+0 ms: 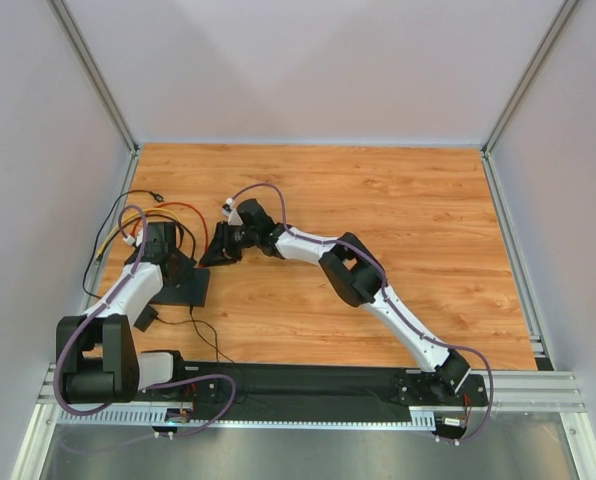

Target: Pull the plug from the switch port

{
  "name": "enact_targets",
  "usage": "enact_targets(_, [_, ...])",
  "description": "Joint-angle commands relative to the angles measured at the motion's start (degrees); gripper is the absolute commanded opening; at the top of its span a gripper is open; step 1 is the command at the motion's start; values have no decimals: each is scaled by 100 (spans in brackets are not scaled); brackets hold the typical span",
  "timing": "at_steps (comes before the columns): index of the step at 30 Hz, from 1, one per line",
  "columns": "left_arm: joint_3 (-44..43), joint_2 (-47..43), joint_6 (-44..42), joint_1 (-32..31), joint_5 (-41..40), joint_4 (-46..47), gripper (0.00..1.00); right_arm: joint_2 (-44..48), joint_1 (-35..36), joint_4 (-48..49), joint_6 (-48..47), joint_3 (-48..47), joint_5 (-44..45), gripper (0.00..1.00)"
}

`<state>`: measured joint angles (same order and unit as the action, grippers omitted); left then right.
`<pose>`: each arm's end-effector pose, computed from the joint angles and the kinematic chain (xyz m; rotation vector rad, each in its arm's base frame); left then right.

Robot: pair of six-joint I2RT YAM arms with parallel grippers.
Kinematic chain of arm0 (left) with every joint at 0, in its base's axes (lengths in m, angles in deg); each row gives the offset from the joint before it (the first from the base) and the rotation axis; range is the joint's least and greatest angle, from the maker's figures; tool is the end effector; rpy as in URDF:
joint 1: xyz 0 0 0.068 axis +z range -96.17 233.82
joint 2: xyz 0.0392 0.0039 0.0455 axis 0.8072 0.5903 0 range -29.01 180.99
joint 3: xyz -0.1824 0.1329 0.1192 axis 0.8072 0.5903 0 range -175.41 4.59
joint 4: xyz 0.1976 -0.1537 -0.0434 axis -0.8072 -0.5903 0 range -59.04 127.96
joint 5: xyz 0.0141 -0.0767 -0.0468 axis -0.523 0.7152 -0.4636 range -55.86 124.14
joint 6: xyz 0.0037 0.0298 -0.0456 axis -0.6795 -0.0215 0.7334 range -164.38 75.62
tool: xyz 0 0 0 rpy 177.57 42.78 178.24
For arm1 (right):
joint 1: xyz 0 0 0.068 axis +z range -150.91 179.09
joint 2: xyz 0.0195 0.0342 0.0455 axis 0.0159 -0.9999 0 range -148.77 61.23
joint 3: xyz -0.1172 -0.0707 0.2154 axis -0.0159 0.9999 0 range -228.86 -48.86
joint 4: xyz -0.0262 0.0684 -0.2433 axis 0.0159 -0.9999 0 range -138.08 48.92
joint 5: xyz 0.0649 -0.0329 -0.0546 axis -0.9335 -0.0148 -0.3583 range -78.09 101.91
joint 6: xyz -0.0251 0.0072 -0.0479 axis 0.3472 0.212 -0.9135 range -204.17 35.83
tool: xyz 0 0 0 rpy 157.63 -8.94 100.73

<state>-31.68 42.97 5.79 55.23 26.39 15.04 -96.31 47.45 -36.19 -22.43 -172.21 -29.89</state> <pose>0.2287 0.0106 0.1634 -1.1690 2.3063 -0.1402 0.3574 0.4387 0.0743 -0.2646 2.5521 1.7495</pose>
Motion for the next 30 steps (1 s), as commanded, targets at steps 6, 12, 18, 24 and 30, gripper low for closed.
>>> enact_targets(6, [252, 8, 63, 52, -25, -248, 0, -436, 112, -111, 225, -119, 49, 25])
enact_targets(12, [279, 70, 115, 52, -43, -248, 0, -567, 156, 197, 532, -128, -144, 17])
enact_targets(18, [200, 219, 80, 52, -34, -362, 0, -568, 165, 548, 779, -137, -346, 0])
enact_targets(24, [191, 359, 63, 52, -34, -486, 0, -602, 139, 715, 970, -40, -109, 0])
enact_targets(30, [24, 746, -68, 52, 10, -767, 0, -761, 112, 435, 1130, -172, 321, 0])
